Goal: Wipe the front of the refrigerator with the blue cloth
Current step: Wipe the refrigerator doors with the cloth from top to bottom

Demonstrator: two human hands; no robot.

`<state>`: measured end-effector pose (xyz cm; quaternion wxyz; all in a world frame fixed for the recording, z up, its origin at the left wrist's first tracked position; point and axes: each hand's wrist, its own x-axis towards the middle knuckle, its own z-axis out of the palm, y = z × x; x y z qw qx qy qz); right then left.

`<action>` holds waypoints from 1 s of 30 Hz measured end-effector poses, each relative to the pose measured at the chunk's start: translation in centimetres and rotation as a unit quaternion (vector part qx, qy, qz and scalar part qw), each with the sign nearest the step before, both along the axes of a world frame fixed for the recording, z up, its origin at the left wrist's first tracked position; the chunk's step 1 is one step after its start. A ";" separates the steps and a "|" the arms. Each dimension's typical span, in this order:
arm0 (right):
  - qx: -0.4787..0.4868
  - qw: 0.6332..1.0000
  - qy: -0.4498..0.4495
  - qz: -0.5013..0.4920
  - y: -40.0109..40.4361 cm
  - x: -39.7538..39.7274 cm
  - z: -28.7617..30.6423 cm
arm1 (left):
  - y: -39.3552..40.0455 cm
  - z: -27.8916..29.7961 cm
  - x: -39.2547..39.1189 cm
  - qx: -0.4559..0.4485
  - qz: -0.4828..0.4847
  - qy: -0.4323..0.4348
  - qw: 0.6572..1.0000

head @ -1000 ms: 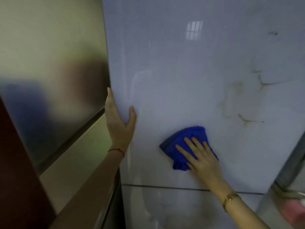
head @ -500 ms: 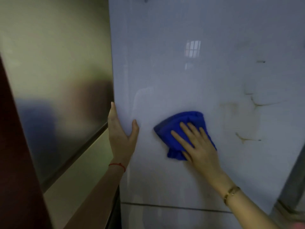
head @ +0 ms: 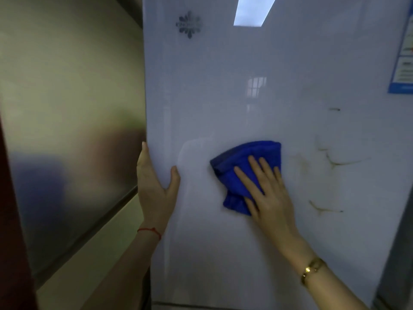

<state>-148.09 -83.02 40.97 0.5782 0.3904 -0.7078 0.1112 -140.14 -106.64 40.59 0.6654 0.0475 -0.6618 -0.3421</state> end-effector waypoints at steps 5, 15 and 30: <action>-0.191 0.981 -0.012 0.019 -0.2 -0.8 12.0 | 0.0 0.1 -0.5 -0.012 0.029 0.008 0.999; 0.048 0.998 0.026 0.004 0.4 -0.8 2.6 | 0.3 0.2 0.1 -0.005 0.015 -0.003 1.000; -0.017 1.000 -0.002 -0.011 3.6 -1.7 1.2 | 0.9 0.5 0.9 -0.010 0.015 -0.029 0.999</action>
